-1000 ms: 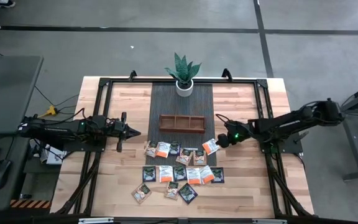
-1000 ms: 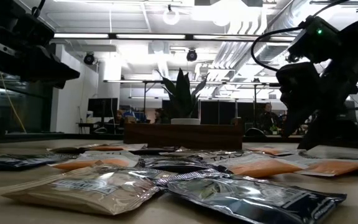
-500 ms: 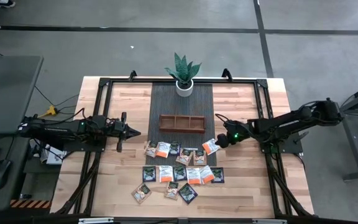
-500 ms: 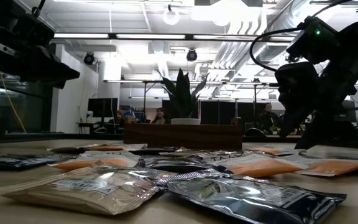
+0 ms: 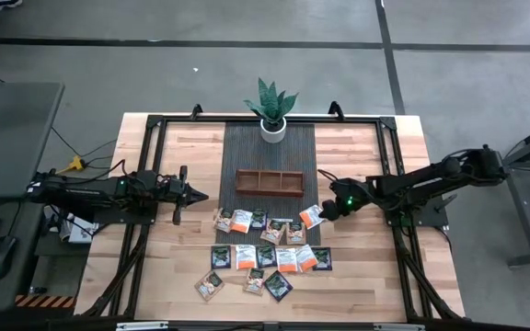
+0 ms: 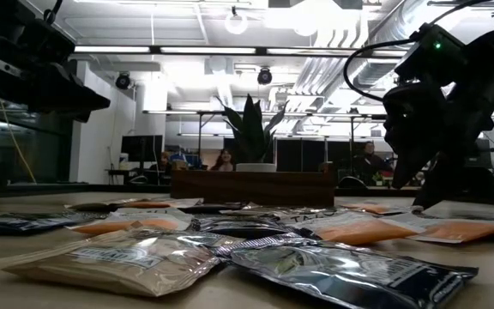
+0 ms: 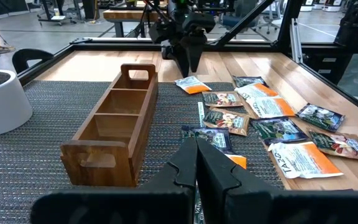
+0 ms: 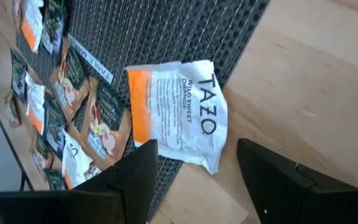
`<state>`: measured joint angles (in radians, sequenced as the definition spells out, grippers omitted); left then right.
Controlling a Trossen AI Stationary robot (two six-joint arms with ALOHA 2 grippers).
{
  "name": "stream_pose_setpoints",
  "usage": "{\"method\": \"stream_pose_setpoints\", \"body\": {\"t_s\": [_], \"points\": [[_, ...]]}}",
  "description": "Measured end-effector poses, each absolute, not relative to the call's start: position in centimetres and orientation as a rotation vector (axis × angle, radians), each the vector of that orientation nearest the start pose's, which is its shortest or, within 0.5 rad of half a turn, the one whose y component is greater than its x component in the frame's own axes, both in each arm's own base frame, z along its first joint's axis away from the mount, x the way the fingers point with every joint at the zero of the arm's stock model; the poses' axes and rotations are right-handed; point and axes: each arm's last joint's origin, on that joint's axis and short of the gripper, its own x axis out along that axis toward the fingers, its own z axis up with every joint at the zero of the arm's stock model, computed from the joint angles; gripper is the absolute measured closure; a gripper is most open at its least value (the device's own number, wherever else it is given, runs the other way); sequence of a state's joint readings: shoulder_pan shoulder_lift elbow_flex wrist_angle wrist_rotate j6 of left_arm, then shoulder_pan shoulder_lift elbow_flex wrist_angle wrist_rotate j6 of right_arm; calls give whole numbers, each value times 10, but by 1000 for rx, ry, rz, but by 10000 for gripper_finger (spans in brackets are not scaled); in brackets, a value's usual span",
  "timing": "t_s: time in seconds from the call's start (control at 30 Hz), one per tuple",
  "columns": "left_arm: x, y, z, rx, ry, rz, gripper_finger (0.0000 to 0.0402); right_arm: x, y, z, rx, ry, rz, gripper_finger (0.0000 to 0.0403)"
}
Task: Pick & Place Tea
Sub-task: Put the white tea bag into the right section of the wooden organizer
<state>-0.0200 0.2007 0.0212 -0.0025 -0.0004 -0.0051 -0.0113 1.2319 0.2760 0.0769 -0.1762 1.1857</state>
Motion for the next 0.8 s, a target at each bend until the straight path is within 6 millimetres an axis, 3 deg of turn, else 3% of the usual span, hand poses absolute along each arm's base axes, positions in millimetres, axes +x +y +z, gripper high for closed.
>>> {"method": "stream_pose_setpoints", "body": {"t_s": [0.33, 0.67, 0.8], "points": [[108, -2, 154, -3, 182, -19, 401, 201, 1, 112, 1160, 948, -340, 183], [108, -2, 154, -3, 182, -19, 401, 196, -1, 108, 1147, 1007, -428, 185], [108, -2, 154, -3, 182, -19, 401, 195, -1, 106, 1144, 1020, -440, 204]]}}
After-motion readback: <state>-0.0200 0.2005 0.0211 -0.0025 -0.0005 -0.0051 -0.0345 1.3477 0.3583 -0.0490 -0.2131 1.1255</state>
